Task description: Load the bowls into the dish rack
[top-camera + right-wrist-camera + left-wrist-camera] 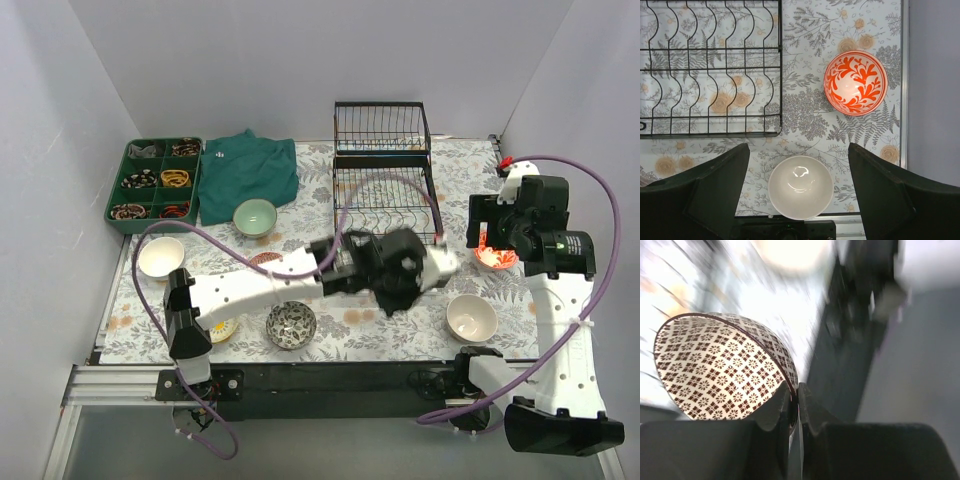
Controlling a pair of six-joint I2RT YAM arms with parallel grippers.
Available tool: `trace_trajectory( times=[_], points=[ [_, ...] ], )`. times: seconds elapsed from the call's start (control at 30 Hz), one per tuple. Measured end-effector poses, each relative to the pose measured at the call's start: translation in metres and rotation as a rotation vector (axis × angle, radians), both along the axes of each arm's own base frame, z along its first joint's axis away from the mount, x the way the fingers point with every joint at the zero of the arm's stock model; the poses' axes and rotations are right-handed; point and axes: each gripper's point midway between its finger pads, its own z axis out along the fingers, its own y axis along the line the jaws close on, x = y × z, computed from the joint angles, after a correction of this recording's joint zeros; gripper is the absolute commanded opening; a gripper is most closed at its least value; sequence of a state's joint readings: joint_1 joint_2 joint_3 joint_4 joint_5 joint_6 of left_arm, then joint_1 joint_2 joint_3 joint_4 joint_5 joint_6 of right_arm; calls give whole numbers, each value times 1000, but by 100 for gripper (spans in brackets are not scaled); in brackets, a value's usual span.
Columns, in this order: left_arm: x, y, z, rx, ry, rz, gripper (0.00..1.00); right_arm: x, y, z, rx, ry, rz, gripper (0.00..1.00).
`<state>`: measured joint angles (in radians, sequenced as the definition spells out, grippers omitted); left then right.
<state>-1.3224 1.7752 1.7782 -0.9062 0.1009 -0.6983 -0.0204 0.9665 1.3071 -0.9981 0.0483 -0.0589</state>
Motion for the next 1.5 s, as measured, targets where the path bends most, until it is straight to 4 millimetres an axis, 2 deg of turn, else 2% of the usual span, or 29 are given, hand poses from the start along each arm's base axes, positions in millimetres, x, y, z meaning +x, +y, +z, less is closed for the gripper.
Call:
trace_trajectory(
  times=[0.03, 0.13, 0.2, 0.23, 0.3, 0.37, 0.5, 0.63, 0.73, 0.8, 1.03, 1.23, 1.33, 1.5],
  points=[
    [18, -8, 20, -62, -18, 22, 0, 1, 0, -3, 1, 11, 2, 89],
    [106, -26, 83, -273, -94, 147, 0, 3, -3, -13, -6, 43, -4, 89],
    [164, -28, 103, -372, -143, 231, 0, 4, -10, -17, -20, 59, -22, 89],
    [188, -27, 105, -402, -158, 268, 0, 4, -14, -18, -28, 65, -38, 89],
    [221, -27, 97, -437, -149, 308, 0, 5, -24, -21, -37, 79, -73, 88],
    [242, -34, 80, -473, -109, 315, 0, 7, -35, -24, -38, 94, -112, 88],
    [254, -47, 39, -604, 108, 282, 0, 10, -51, -27, -51, 119, -158, 87],
    [270, -37, 2, -750, 308, 335, 0, 10, -61, -30, -67, 134, -179, 87],
    [294, -37, 0, -881, 355, 342, 0, 8, -67, -29, -81, 136, -197, 87],
    [299, -41, 2, -933, 383, 337, 0, 7, -70, -30, -83, 139, -203, 87],
    [288, -68, 24, -1049, 451, 259, 0, 0, -72, -45, -87, 181, -203, 86],
    [287, -87, 36, -1100, 479, 291, 0, -5, -73, -58, -83, 216, -203, 86],
    [293, -98, 29, -1104, 505, 358, 0, -6, -73, -60, -82, 220, -205, 86],
    [307, -118, 2, -1077, 560, 519, 0, -8, -73, -60, -78, 218, -207, 86]
  ],
)
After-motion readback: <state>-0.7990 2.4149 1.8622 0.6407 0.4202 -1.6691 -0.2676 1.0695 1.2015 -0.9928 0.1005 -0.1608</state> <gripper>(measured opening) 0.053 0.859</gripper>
